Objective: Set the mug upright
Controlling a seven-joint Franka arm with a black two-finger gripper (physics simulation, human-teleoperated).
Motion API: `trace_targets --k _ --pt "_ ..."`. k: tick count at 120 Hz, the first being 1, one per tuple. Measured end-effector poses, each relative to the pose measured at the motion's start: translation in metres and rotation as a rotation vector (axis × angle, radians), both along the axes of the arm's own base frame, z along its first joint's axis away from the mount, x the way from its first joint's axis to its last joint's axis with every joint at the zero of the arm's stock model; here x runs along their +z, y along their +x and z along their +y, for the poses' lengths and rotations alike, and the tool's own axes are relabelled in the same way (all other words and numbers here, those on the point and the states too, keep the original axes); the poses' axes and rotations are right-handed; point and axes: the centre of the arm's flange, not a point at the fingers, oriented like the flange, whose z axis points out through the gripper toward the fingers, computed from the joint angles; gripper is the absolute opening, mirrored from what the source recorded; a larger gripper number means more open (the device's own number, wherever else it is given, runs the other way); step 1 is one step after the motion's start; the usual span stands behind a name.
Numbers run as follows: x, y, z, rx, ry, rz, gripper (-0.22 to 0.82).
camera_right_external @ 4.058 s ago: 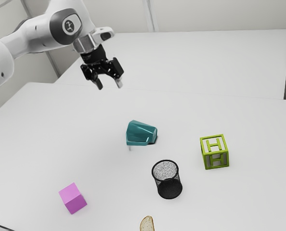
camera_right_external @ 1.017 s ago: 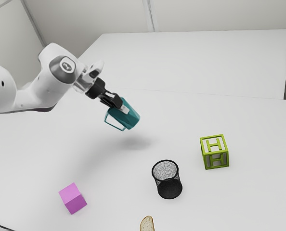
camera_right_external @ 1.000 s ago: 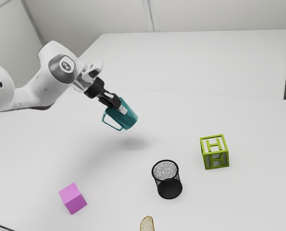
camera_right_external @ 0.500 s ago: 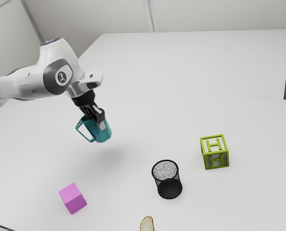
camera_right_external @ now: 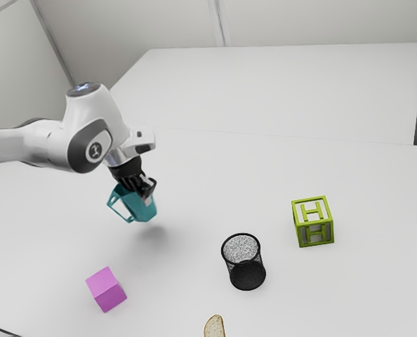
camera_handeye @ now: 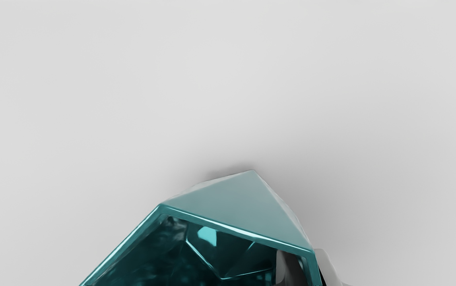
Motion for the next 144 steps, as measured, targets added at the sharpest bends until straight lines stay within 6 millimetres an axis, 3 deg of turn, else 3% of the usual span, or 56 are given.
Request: trace_targets --k 43,144 --pt "-0.018 0.004 -0.003 0.102 0.007 -0.047 -0.18" --pt "-0.063 0.008 -0.003 0.217 0.008 0.024 -0.18"
